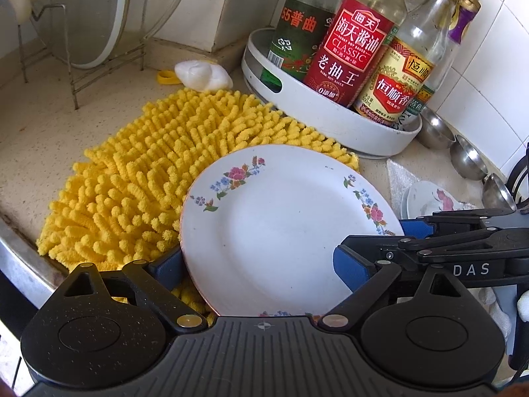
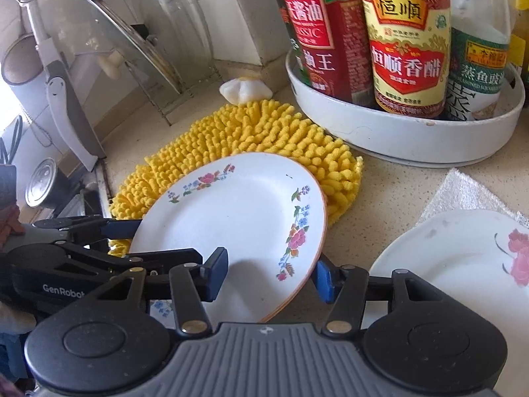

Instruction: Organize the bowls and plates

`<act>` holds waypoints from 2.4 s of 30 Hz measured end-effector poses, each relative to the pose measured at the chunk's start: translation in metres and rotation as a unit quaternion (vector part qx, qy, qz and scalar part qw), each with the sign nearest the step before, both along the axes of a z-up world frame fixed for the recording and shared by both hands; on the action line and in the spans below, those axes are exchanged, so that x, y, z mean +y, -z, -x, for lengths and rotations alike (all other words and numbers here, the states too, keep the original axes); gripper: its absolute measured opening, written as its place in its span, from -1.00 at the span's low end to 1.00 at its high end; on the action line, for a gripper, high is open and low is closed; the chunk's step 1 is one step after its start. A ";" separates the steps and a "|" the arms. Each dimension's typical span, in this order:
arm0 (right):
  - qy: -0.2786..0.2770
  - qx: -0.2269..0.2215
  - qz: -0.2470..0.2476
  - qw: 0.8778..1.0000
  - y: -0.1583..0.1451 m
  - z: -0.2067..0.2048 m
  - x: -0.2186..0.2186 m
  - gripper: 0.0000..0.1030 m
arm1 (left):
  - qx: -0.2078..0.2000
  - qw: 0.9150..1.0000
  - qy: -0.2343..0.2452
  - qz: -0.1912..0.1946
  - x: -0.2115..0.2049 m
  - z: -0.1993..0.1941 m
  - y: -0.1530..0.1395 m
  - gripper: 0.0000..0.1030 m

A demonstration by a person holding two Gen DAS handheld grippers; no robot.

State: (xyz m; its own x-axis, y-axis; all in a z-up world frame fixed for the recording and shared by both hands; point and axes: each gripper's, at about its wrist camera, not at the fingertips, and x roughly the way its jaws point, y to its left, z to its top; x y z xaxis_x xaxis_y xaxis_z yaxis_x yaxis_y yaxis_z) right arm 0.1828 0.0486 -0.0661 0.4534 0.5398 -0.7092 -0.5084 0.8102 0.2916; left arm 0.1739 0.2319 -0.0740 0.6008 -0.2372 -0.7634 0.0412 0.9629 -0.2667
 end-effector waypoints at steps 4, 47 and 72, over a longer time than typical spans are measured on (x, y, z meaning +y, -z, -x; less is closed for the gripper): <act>-0.014 0.005 0.005 1.000 0.004 0.001 0.004 0.15 | -0.005 1.000 -0.009 0.009 0.006 0.005 -0.003 0.85; 0.037 0.044 -0.086 0.995 -0.014 0.003 -0.051 0.10 | -0.035 0.999 -0.030 -0.015 -0.016 0.003 -0.022 0.85; 0.145 0.019 -0.110 0.983 -0.028 0.037 -0.144 0.10 | -0.048 0.996 0.072 -0.020 -0.100 -0.014 -0.033 0.85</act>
